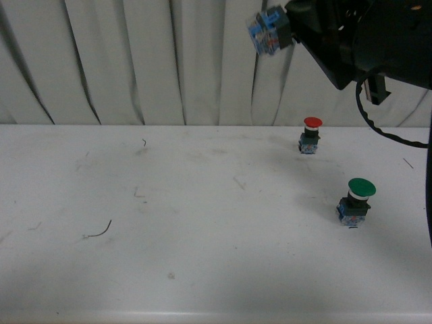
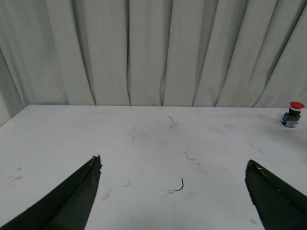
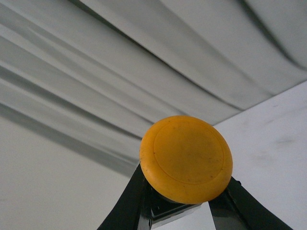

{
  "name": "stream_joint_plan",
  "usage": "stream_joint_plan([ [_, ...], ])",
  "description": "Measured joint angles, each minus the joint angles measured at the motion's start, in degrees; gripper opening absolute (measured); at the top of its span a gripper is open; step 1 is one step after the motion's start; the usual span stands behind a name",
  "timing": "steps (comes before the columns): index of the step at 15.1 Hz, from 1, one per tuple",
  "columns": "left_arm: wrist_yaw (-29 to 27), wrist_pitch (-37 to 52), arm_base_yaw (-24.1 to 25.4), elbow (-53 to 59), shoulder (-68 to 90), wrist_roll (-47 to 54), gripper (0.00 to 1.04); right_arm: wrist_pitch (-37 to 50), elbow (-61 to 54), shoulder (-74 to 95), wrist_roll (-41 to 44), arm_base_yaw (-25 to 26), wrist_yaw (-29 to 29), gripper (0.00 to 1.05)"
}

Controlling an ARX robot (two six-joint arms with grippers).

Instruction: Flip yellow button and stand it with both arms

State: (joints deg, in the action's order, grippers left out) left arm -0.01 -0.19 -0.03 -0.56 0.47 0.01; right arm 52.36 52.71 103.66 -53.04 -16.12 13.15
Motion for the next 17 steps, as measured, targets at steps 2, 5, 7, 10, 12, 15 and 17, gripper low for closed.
stream_joint_plan([
  [2,0.00,0.00,0.00,0.00,0.00,0.02,0.98,-6.84,2.01,0.31,13.75,0.15,-6.38,0.28],
  [5,0.00,0.00,0.00,0.00,0.00,0.00,0.98,-8.63,6.43,5.81,59.10,9.20,-23.47,0.28],
  [7,0.00,0.00,0.00,0.00,0.00,0.00,0.98,-15.10,10.38,10.05,59.91,11.32,-24.02,0.28],
  [10,0.00,0.00,0.00,0.00,0.00,0.00,0.98,-21.24,14.29,13.84,54.90,11.21,-28.04,0.28],
  [12,0.00,0.00,0.00,0.00,0.00,0.00,0.98,-25.70,17.66,17.16,51.01,10.34,-31.15,0.28],
  [15,0.00,0.00,0.00,0.00,0.00,0.00,0.98,-27.98,19.30,18.71,49.20,9.20,-32.41,0.28],
  [17,0.02,0.00,0.00,0.00,0.00,0.00,0.98,-29.14,20.22,19.45,48.26,8.81,-32.48,0.28],
])
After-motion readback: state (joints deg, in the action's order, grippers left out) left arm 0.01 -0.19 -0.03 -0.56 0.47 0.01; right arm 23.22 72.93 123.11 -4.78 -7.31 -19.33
